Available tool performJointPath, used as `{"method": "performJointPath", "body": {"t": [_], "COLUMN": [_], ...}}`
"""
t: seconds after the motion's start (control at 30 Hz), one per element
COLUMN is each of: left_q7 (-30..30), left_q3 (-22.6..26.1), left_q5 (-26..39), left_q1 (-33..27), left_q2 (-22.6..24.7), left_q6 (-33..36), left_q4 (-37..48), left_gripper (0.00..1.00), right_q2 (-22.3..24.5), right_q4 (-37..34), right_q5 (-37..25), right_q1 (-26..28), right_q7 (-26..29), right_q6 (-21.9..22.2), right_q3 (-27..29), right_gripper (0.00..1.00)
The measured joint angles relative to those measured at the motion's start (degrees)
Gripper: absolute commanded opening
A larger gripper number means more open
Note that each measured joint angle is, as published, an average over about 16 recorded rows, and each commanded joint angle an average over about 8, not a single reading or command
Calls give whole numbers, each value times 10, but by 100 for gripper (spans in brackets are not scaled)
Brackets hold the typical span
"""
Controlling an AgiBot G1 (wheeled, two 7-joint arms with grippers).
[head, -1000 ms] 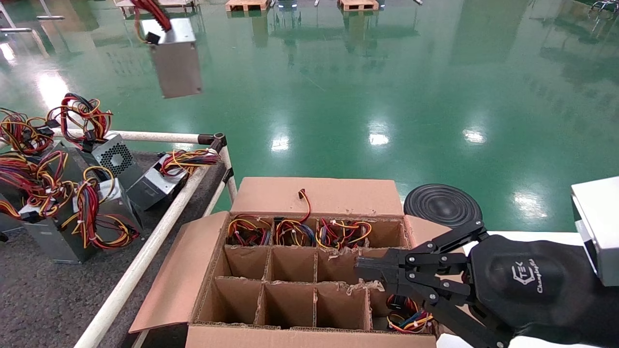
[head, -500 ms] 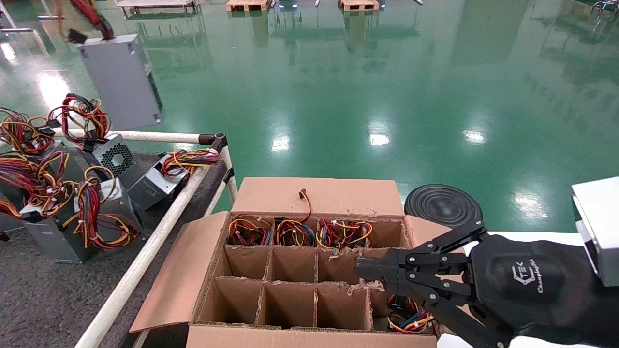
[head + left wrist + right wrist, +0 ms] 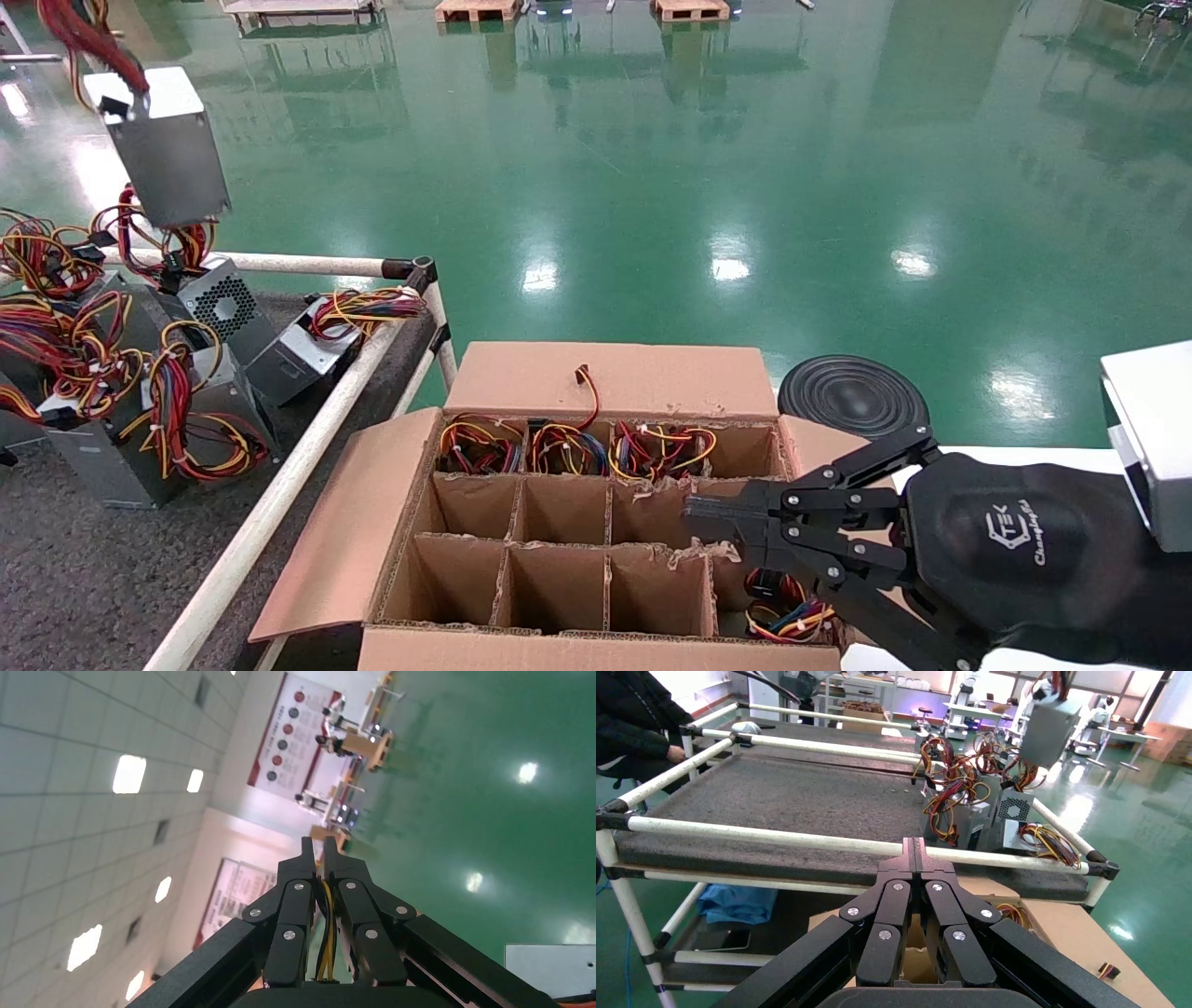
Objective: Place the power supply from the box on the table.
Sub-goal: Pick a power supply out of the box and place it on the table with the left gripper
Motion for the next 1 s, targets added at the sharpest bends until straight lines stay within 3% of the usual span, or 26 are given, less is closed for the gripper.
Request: {"method": "performJointPath", "body": {"t": [1.0], "left_q7": [-105], "left_q3": [47], "left_q5": [54], "left_q1": [31], "left_q2": [-12], "left_q6": [5], "left_q4": [22], "left_gripper": [0], "right_q2": [0], "right_q4": [0], "right_q5": [0], "right_q1": [0], "right_q7": [0], "right_q6": [0], "right_q3": [0], "right_gripper": [0]}}
